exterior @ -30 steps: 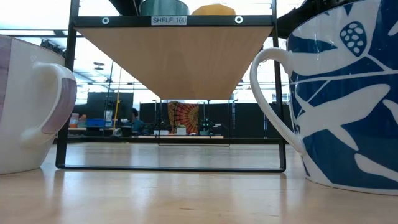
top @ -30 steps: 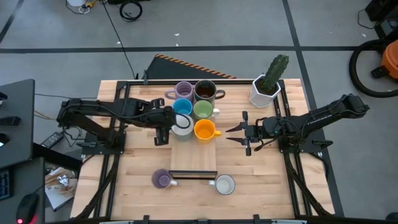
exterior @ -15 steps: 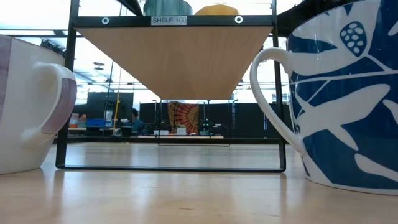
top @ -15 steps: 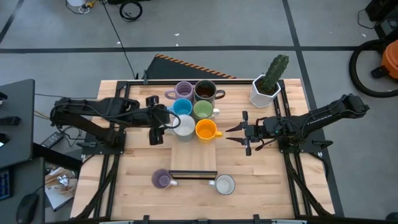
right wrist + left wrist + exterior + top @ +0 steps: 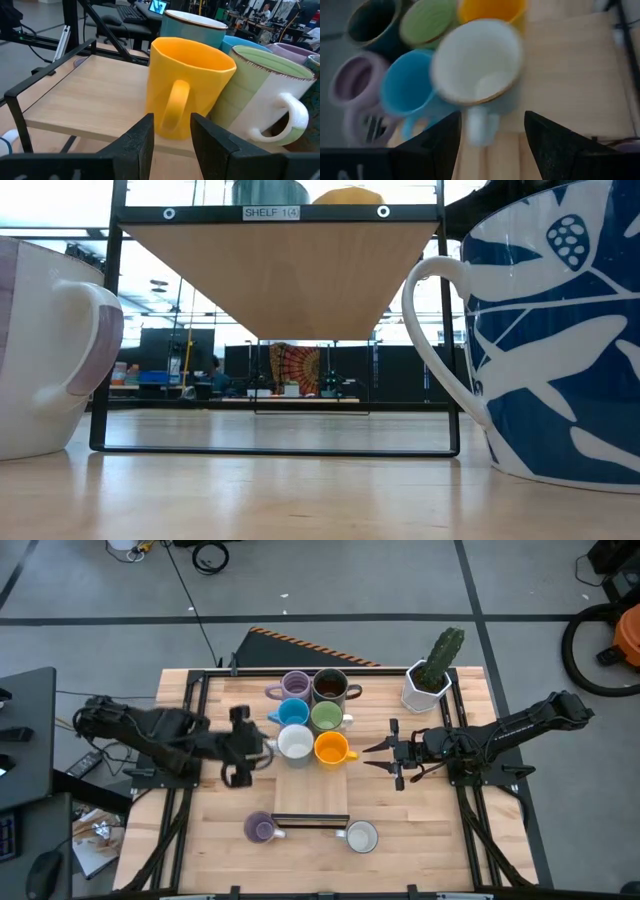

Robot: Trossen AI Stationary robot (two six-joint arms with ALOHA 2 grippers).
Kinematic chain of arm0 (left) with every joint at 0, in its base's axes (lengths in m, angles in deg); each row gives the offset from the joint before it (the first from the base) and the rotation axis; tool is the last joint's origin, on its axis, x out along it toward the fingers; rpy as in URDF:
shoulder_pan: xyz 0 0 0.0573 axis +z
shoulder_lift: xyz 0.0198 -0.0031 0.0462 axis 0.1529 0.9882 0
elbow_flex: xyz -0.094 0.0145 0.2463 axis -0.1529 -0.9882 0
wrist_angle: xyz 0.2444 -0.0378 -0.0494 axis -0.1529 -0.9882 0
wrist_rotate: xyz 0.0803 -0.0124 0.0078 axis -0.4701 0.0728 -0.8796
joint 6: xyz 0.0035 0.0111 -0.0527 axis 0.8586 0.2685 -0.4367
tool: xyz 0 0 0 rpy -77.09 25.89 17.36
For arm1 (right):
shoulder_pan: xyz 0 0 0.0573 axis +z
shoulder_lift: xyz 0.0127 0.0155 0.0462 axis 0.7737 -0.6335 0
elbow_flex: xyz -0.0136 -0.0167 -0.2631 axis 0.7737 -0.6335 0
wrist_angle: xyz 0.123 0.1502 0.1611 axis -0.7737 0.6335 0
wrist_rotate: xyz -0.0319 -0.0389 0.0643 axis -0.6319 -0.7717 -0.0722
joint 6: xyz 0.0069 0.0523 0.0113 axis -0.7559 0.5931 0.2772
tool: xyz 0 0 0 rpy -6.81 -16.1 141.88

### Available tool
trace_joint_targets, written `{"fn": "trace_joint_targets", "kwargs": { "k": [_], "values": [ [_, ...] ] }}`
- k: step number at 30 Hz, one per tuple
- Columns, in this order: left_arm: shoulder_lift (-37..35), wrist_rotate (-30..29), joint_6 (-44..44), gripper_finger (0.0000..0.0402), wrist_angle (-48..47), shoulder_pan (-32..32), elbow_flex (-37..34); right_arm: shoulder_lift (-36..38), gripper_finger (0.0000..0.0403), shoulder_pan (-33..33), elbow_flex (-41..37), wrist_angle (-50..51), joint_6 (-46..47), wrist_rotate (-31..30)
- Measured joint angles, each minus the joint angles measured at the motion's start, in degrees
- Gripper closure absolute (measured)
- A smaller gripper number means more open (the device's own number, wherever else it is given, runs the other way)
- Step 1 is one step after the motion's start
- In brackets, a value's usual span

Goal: Place coffee mugs
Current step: Put the purple mug on the shelf

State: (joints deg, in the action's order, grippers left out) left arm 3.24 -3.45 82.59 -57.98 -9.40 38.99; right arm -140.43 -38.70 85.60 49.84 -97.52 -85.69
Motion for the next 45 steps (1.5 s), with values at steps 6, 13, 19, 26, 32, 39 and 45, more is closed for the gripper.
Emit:
{"fn": "trace_joint_targets", "kwargs": {
  "k": [6, 13, 19, 26, 32, 39, 45],
  "values": [
    [0.1, -4.9, -2.1, 0.0178, 8.7, -7.8, -8.5, 0.0, 0.0270, 0.0, 0.0, 0.0, 0.0, -0.2],
    [0.1, -5.5, -6.1, 0.0178, 20.6, -13.9, -16.7, 0.0, 0.0270, 0.0, 0.0, 0.1, 0.0, -0.4],
    [0.1, -3.6, -20.2, 0.0178, 18.6, -17.8, -22.2, 0.0, 0.0270, 0.0, 0.0, 0.0, -0.8, -0.5],
    [0.1, -0.8, -35.0, 0.0178, 14.9, -20.1, -22.2, 0.0, 0.0270, -1.3, 0.0, 0.0, -2.5, -0.5],
    [0.1, 4.1, -45.3, 0.0178, 14.2, -21.8, -20.3, 0.0, 0.0270, -2.1, 0.0, -0.3, -4.7, -0.5],
    [0.1, 4.2, -62.0, 0.0178, 11.1, -25.8, -19.4, 0.0, 0.0270, -2.5, 0.0, 1.2, -3.8, 1.0],
    [0.9, 4.2, -72.5, 0.0188, 13.1, -28.9, -19.4, 0.0, 0.0270, -2.3, 0.0, 1.5, -4.0, 2.7]
  ]
}}
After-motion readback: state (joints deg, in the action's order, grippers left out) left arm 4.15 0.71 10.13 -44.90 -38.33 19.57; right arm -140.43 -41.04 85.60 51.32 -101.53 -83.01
